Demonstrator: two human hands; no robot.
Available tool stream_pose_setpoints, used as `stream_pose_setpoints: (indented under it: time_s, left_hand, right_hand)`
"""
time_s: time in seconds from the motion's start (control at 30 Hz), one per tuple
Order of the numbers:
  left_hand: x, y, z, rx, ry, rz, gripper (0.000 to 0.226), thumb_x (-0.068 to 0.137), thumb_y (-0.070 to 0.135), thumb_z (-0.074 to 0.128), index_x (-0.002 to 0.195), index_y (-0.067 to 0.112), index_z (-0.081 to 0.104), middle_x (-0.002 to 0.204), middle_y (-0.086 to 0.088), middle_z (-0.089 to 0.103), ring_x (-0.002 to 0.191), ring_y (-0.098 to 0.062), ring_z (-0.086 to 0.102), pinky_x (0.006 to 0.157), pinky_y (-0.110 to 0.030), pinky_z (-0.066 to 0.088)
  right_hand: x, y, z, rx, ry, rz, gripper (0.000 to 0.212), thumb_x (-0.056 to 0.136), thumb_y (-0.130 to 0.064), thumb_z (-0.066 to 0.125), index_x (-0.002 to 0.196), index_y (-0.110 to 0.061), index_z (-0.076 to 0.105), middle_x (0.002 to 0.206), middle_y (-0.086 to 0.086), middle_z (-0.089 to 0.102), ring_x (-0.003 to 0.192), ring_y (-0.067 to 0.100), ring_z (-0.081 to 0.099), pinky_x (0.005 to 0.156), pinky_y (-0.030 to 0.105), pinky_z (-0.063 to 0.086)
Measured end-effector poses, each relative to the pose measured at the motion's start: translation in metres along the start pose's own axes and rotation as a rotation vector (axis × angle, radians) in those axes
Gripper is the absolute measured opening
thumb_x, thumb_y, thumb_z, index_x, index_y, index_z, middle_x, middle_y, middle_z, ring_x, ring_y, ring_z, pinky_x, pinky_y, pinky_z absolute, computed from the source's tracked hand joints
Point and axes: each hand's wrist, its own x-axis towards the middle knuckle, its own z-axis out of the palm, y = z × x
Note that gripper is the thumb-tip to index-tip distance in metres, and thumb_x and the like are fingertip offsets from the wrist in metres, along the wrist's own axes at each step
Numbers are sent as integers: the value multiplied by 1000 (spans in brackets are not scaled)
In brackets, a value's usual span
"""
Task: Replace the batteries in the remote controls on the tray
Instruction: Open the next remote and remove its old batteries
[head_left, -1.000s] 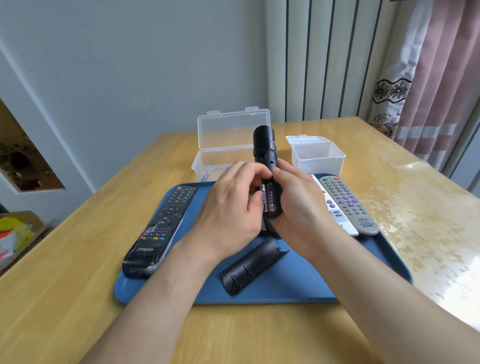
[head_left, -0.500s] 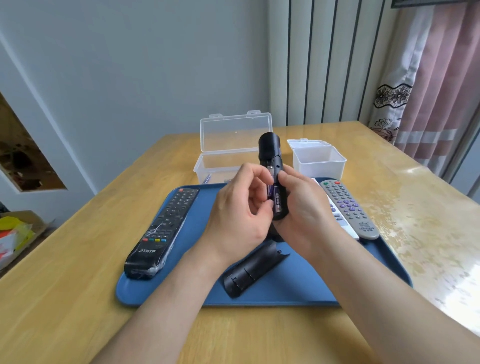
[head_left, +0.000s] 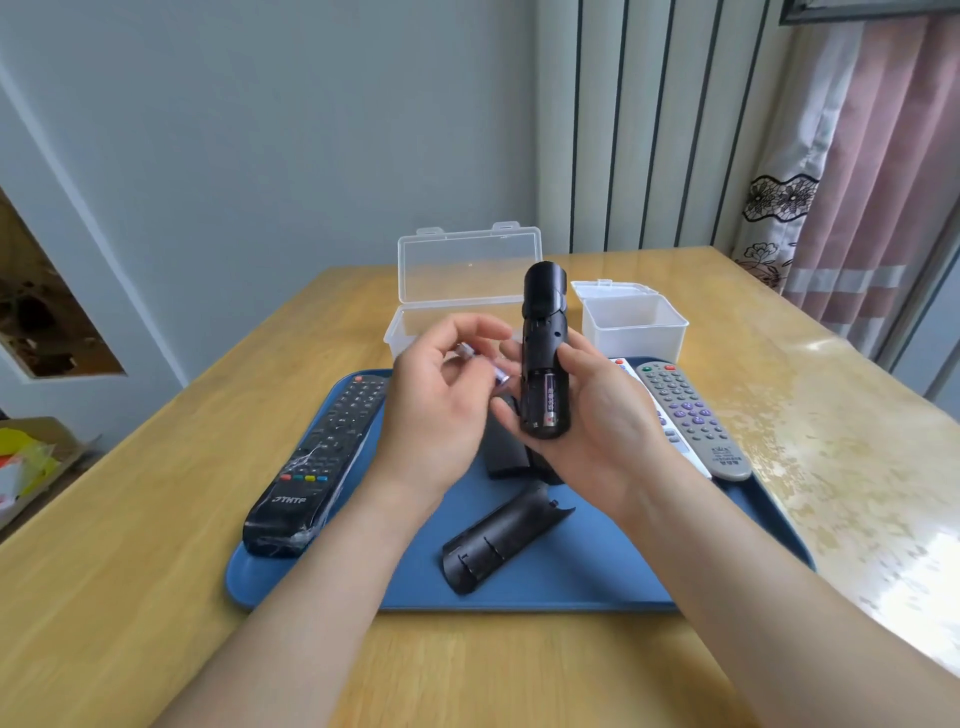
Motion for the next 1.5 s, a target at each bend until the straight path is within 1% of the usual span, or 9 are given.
stream_pose_setpoints:
  time_s: [0.1,0.23,0.33,0.47,0.7,0.9,1.1,1.4,1.5]
  left_hand:
    - [1,5,-7,136,-140,-89,25,78,0,43,79,13,64,51,13,55,47,-3,42,49,-13,35]
    - [-3,-1,-4,505,-234,-45,15,74,34,69,70,20,71,41,10,38,44,-7,35,51,-23,30]
    - [-3,-3,-3,434,-234,-183,15,77,34,78,71,21,77,45,7,47,49,-10,44,57,-28,41]
    - [-3,1,-2,314,-213,-311,6,75,26,81,74,21,78,74,7,75,84,-9,70,87,-29,52]
    - [-4,1,0,108,-133,-369,9,73,9,80,72,3,73,58,6,68,54,1,59,62,-11,42]
    - [0,1,-7,308,-131,-138,6,76,13,80,77,16,75,51,8,47,45,-4,39,53,-13,35]
    - [-5,1,-7,478,-162,83,22,76,19,80,96,26,76,59,7,56,54,-3,44,57,-6,36]
    - [-5,3,-8,497,-229,101,29,73,19,83,101,26,76,54,11,52,56,-3,49,57,-8,35]
    - [-4,4,-10,619,-261,116,28,75,26,81,102,31,75,53,17,54,54,-1,47,60,-22,39]
  right_hand:
    - [-1,-1,1,-5,32,16,23,101,-15,39,109,-14,61,114,15,66,96,27,62,81,39,53]
    - [-3,-2,5,-55,44,-8,25,101,-14,38,105,-15,63,105,13,62,92,26,58,74,34,48]
    - [-3,-2,5,-84,53,-61,29,103,-15,40,115,-16,66,108,11,63,90,24,60,82,36,51]
    - [-3,2,5,-108,39,-150,33,103,-14,41,128,-20,62,111,9,63,87,20,60,87,32,51]
    - [-4,2,5,-98,-20,-171,34,104,-12,38,131,-15,59,109,10,62,91,22,58,84,30,53]
    - [0,-1,4,-83,21,-8,29,104,-15,36,116,-4,60,105,18,58,94,29,58,84,34,50]
    - [2,-6,2,38,67,60,41,104,-19,34,133,4,50,110,20,57,101,30,51,111,46,34]
    - [3,-3,1,-13,81,51,33,105,-15,33,120,-1,58,110,20,60,95,31,53,92,39,43]
    - [5,3,-1,-67,92,30,37,105,-12,30,127,0,56,112,21,60,96,31,52,82,36,42]
